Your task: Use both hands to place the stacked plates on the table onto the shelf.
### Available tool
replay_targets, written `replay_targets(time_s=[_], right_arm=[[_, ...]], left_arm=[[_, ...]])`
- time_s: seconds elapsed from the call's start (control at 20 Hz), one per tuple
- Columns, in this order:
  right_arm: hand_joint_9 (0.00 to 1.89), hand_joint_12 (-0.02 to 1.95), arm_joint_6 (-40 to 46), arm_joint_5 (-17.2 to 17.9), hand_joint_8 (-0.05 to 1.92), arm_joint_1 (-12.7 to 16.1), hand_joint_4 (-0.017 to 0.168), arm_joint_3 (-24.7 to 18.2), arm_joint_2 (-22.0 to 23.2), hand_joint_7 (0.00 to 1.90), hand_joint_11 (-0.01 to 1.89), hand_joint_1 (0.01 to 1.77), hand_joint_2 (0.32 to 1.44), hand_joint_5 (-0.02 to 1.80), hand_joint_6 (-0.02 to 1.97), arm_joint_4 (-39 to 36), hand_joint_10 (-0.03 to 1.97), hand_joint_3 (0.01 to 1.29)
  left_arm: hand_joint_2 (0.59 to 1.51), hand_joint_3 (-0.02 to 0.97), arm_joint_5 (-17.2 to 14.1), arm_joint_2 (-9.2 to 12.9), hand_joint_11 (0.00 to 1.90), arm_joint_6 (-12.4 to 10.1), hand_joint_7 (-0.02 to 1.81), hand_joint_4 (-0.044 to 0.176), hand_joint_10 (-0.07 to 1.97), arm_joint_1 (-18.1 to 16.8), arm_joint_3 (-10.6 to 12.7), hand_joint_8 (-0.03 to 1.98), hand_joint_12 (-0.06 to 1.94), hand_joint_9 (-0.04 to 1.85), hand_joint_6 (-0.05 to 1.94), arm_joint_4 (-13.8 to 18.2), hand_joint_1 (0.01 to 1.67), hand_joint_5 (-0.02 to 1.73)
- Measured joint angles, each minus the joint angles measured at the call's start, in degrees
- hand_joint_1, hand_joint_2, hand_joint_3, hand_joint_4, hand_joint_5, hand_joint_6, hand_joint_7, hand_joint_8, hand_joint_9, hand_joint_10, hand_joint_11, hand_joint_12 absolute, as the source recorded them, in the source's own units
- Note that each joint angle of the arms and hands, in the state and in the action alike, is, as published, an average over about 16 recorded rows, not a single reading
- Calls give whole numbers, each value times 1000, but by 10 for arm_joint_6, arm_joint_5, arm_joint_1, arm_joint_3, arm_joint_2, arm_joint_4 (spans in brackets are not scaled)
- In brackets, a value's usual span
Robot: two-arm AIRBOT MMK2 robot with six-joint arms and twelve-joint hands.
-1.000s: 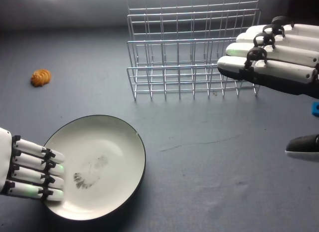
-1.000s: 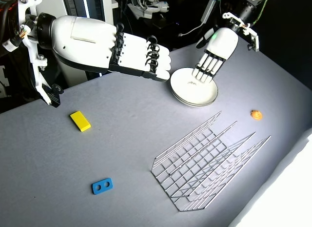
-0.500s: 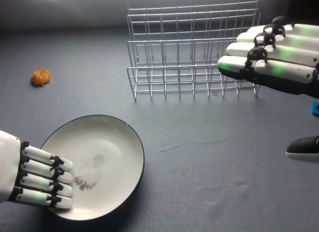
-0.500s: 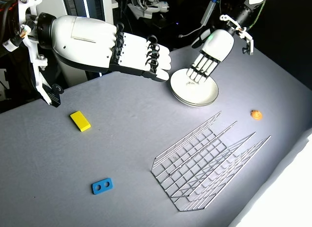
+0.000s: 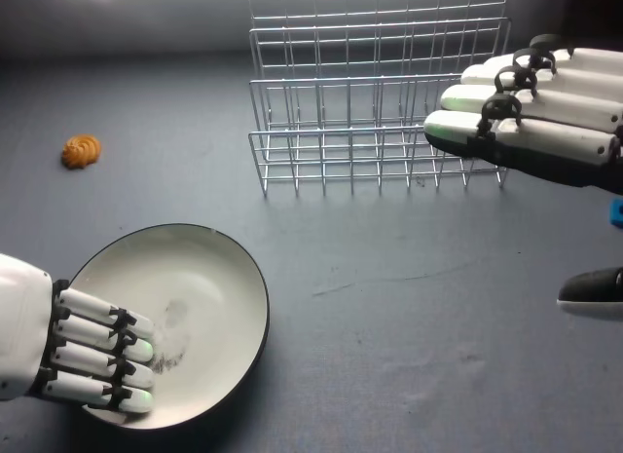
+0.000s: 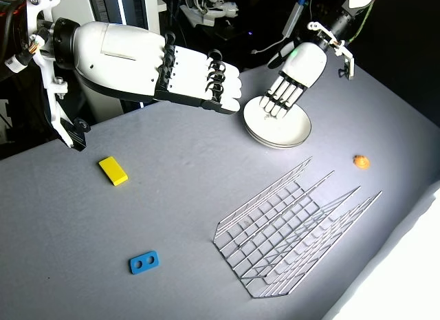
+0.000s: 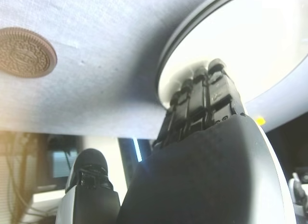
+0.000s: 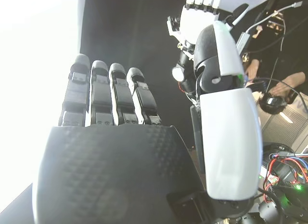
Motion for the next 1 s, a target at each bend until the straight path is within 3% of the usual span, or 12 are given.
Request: replay_targets(time_s=[0.55, 1.0], right_arm=[[17, 128, -1, 2, 13, -2, -1, 0, 0, 11, 21, 902, 1106, 20, 18, -1, 3, 14], [17, 147, -1, 3, 13, -2, -1, 0, -1, 11, 21, 898, 1103, 20, 18, -1, 4, 14]], left_arm=[[1093, 14, 63, 14, 14, -7, 4, -1, 6, 13, 8, -13, -18, 14, -8, -35, 18, -6], [1095, 14, 104, 17, 14, -26, -10, -6, 6, 33, -16, -16, -3, 17, -23, -48, 18, -14]])
